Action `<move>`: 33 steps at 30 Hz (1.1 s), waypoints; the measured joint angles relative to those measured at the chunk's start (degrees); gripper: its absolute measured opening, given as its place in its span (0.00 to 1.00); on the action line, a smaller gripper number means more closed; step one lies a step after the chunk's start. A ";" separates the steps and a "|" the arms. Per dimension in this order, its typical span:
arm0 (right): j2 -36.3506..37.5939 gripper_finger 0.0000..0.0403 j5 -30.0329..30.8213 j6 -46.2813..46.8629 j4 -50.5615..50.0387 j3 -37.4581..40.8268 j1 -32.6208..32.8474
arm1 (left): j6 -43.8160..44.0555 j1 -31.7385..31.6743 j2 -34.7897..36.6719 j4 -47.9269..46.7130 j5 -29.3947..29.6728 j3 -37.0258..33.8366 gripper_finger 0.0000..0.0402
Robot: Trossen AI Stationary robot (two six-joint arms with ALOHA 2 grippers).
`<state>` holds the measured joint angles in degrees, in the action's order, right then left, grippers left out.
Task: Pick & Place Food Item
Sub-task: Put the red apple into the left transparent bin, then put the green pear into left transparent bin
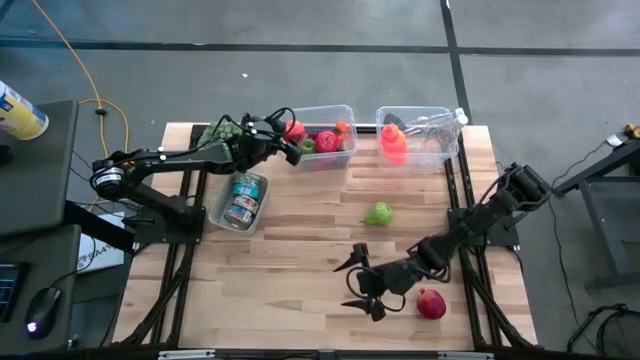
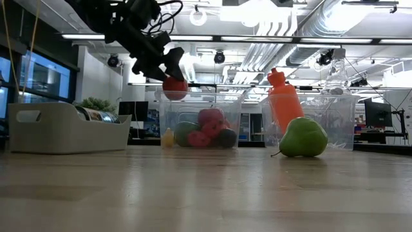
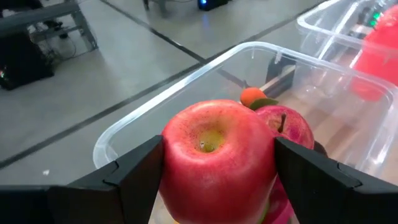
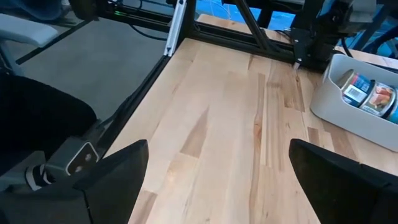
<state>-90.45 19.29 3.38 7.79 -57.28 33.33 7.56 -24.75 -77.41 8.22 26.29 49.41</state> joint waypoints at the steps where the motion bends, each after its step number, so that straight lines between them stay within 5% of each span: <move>1: 0.00 0.93 0.00 0.01 0.00 0.00 -0.13 | -1.21 0.00 0.00 0.01 -0.43 0.00 0.70; 17: 0.00 0.93 -2.25 2.92 -1.24 0.00 -2.79 | -2.63 1.27 -0.07 -0.31 -1.02 0.00 0.88; 27: 0.57 0.93 10.79 32.38 -23.50 0.02 -4.58 | -2.15 10.16 4.68 4.13 -1.06 0.00 0.88; 33: 0.57 0.93 15.58 49.28 -37.31 0.04 -3.87 | -6.26 20.27 7.12 -2.21 -4.98 0.07 0.88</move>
<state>-89.89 34.87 52.66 -29.52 -57.23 29.47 1.31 -4.48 -70.29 6.01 21.31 49.47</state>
